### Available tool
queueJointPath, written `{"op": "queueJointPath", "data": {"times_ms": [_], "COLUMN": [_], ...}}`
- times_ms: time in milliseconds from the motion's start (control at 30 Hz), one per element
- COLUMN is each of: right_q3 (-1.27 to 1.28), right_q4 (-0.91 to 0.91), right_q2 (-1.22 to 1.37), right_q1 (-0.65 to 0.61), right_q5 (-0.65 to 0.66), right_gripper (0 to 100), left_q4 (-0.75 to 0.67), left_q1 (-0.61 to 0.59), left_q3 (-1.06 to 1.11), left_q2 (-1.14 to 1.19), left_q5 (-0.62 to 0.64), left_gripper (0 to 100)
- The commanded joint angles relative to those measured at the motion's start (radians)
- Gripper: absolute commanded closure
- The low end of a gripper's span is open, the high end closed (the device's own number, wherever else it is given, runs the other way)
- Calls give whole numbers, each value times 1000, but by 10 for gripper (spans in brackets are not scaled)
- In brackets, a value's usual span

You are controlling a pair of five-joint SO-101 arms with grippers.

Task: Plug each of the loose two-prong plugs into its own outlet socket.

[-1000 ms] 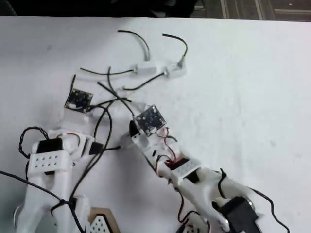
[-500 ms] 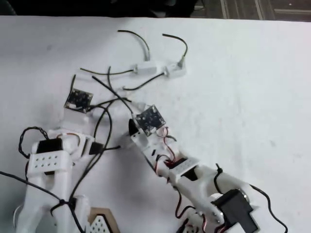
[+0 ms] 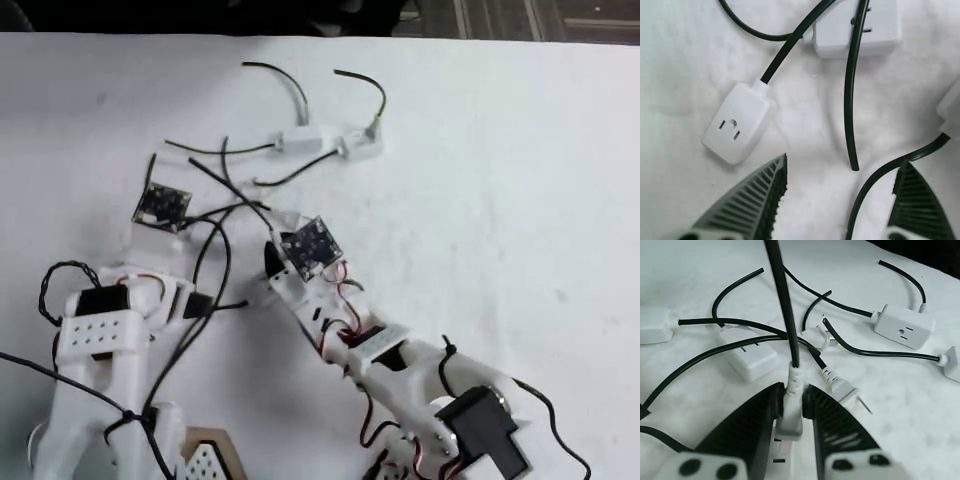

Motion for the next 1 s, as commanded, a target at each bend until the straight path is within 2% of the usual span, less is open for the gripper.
{"op": "queueJointPath", "data": {"times_ms": [0,500,800,967], "right_q3": [3,52,58,57], "right_q4": [-15,-10,113,282], "right_q2": [-4,-2,-41,-133], "right_q1": [-28,-22,-22,-22], "right_q5": [2,11,12,12], "right_gripper": [981,981,981,978], "left_q4": [-9,-9,-9,-9], "left_q1": [-5,-5,-5,-5], "left_q3": [-5,-5,-5,-5], "left_q2": [-25,-25,-25,-25], "left_q5": [3,3,3,3], "left_gripper": [662,662,662,662]}}
